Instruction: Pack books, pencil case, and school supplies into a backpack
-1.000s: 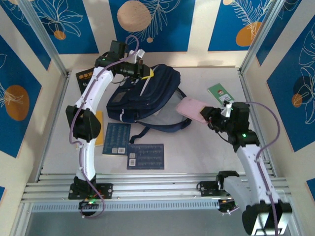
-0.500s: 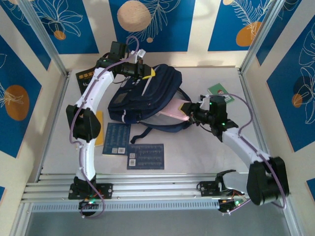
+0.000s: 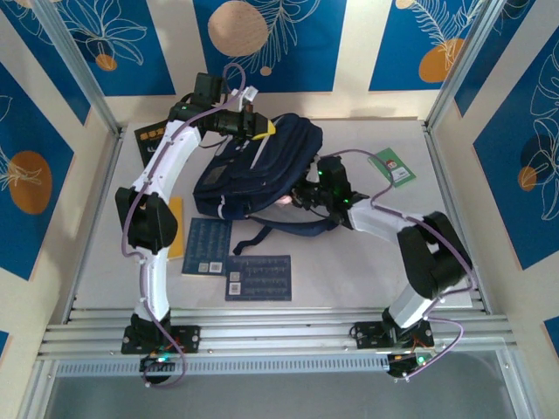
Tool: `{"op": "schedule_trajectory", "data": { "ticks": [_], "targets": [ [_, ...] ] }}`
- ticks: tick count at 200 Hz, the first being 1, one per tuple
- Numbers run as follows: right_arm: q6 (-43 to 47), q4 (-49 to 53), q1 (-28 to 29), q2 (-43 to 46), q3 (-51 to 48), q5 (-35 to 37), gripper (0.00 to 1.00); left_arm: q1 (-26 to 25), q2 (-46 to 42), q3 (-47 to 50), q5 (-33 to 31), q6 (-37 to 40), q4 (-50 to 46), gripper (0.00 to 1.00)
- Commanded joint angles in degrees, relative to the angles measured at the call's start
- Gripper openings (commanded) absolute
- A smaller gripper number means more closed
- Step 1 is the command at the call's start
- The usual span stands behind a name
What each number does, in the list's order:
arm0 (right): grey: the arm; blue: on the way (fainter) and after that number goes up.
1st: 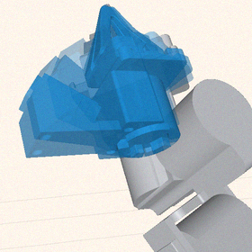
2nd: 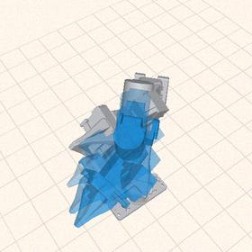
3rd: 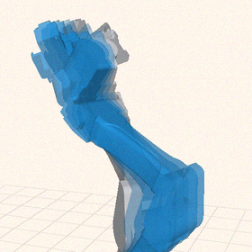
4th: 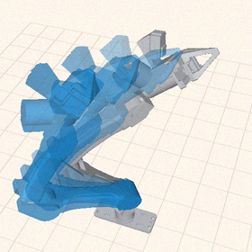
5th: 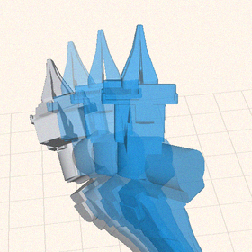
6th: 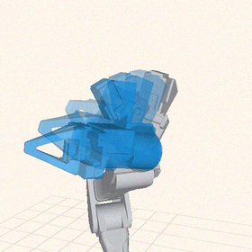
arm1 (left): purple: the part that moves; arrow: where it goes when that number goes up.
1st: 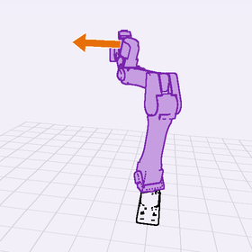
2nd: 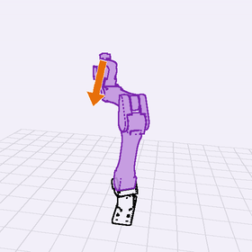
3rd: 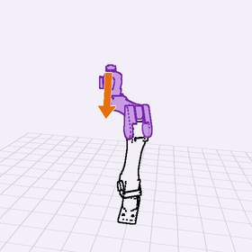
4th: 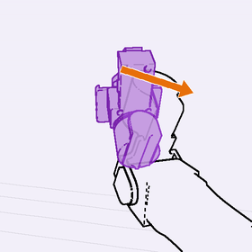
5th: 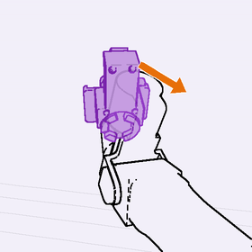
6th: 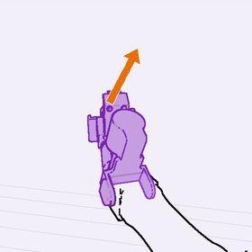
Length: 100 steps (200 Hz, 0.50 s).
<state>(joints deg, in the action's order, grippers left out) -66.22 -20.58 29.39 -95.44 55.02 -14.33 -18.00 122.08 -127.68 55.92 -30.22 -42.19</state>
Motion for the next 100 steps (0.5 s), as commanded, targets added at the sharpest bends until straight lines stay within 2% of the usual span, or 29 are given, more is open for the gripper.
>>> {"op": "schedule_trajectory", "data": {
  "ticks": [1,36,59,69,82,100],
  "targets": [
    [0.2,-5.3,1.6,-5.8,5.2,2.1,0.42,0.3,-5.3,-0.4,5.8,-2.4,7.3,0.00],
    [-3.6,-10.5,2.2,-18.8,13.3,-1.2,0.48,-0.1,-5.1,0.1,5.8,-4.8,9.5,0.00],
    [-2.0,-2.9,4.6,-24.7,21.4,0.9,0.52,-0.1,-4.7,0.0,5.7,-4.9,9.6,0.00],
    [0.0,1.8,5.9,-26.5,25.3,2.0,0.60,-0.1,-4.4,-0.2,5.7,-5.2,9.7,0.00],
    [2.4,7.3,7.0,-27.9,29.6,3.1,0.74,0.1,-4.2,-0.2,5.7,-5.4,9.8,0.00],
    [3.9,9.2,7.5,-26.5,29.6,5.0,0.92,0.7,-4.3,-0.2,5.6,-5.5,9.8,0.00]
  ]
}}
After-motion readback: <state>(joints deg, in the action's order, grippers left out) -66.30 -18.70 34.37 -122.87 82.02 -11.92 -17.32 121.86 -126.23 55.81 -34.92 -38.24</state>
